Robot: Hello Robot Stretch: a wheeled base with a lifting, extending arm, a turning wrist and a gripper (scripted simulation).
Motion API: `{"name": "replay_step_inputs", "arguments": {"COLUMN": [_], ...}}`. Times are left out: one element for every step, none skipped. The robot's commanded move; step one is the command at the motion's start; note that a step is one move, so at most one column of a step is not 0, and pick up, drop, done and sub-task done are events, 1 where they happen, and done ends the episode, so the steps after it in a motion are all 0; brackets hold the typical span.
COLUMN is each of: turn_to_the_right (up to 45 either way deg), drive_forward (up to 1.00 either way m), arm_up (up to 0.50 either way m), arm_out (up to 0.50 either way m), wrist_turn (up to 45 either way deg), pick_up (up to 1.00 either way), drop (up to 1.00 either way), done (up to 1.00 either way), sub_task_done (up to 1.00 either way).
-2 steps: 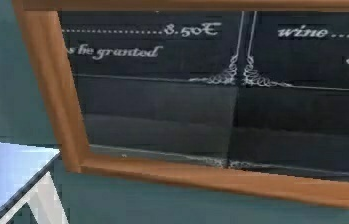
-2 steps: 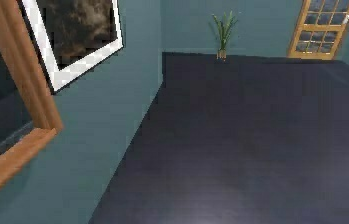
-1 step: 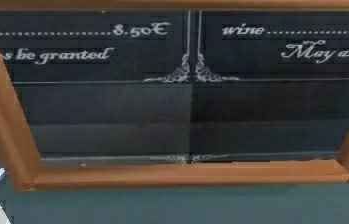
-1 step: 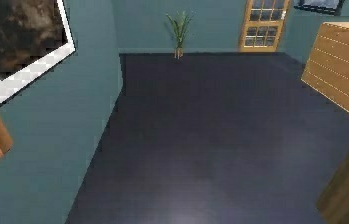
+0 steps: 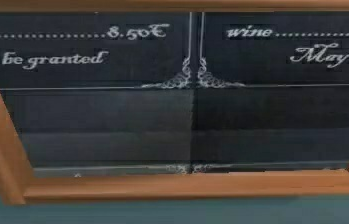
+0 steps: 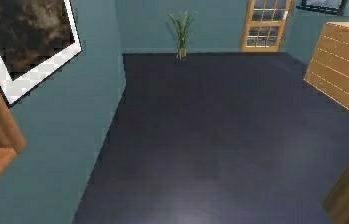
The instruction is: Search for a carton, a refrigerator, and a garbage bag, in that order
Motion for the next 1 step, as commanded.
{"name": "replay_step_inputs", "arguments": {"turn_to_the_right": [-45.0], "drive_forward": [0.0], "arm_up": [0.0], "arm_out": [0.0], "wrist_turn": [0.0], "pick_up": [0.0], "drop": [0.0], "done": [0.0], "sub_task_done": [0.0]}}
